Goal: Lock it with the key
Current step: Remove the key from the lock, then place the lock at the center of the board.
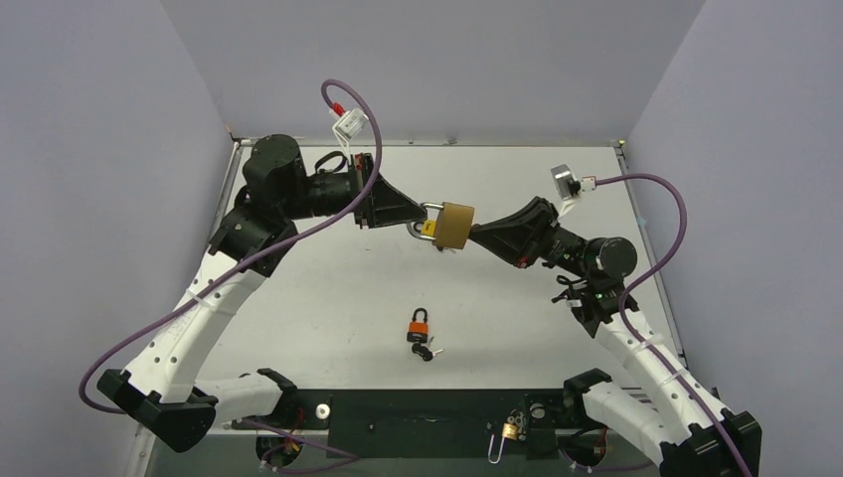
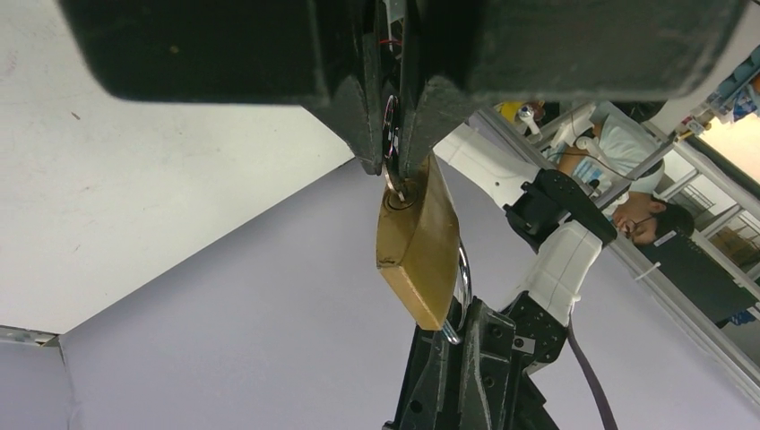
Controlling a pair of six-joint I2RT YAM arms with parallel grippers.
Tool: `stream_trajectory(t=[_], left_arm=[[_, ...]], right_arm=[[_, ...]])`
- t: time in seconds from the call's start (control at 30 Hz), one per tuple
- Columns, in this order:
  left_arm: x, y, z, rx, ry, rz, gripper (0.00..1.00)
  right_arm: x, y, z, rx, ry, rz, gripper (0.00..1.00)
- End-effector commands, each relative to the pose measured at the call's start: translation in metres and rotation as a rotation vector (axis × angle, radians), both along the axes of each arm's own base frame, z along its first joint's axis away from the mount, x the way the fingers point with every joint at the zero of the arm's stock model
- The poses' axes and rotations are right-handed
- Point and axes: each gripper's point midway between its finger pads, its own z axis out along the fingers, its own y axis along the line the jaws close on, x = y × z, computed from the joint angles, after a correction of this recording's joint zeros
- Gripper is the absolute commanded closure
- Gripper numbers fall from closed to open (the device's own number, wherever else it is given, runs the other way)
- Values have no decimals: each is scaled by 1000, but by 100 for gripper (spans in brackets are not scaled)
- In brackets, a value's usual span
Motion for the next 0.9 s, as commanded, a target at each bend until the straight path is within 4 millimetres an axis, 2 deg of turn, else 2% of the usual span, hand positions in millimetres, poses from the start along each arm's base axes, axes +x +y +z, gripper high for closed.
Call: stream_trajectory(t=[0.0, 0.23, 0.33, 0.37, 0.4, 0.43, 0.47, 0.5, 0.53, 0.57, 0.6, 0.63, 0.67, 0.7, 0.73, 0.77, 0.8, 0.83, 0.87], left_arm=[[-10, 12, 45, -116, -144, -16, 100], [3, 30, 50, -140, -161, 19, 100], [11, 33, 44, -128, -151, 47, 100], [14, 32, 37, -112, -128, 56, 100], [22, 29, 26, -91, -111, 79, 100], [32, 26, 14, -69, -77, 113, 100], [34, 20, -2, -42, -59, 112, 100], [48, 16, -20, 3, -37, 169, 100], [47, 6, -37, 39, -15, 170, 100], [64, 1, -60, 106, -9, 230, 100], [61, -11, -77, 144, 12, 217, 100], [73, -19, -97, 188, 37, 252, 100], [70, -31, -115, 212, 64, 233, 100], [80, -43, -128, 215, 81, 248, 100], [77, -54, -144, 233, 103, 233, 100], [88, -66, -161, 245, 123, 250, 100], [85, -77, -169, 252, 131, 236, 100], [94, -89, -188, 271, 154, 244, 100], [94, -103, -188, 257, 145, 229, 100]], right_arm=[[3, -7, 13, 0, -78, -67, 100], [19, -22, -12, -20, -34, -126, 100], [39, -35, -37, -61, 26, -205, 100], [54, -41, -53, -120, 61, -272, 100], [73, -51, -64, -153, 110, -378, 100], [83, -59, -93, -270, 190, -440, 100], [95, -70, -106, -314, 236, -535, 100], [99, -77, -130, -397, 320, -571, 100], [104, -90, -151, -455, 408, -650, 100], [109, -97, -163, -493, 450, -685, 100], [111, -108, -179, -544, 511, -748, 100], [112, -113, -190, -579, 543, -774, 100], [113, -127, -207, -633, 602, -842, 100], [112, -132, -215, -656, 631, -869, 100], [110, -141, -229, -702, 676, -909, 100], [108, -144, -236, -720, 698, -922, 100], [106, -148, -244, -745, 720, -935, 100], [104, -149, -252, -761, 738, -936, 100], [102, -152, -259, -784, 758, -948, 100]])
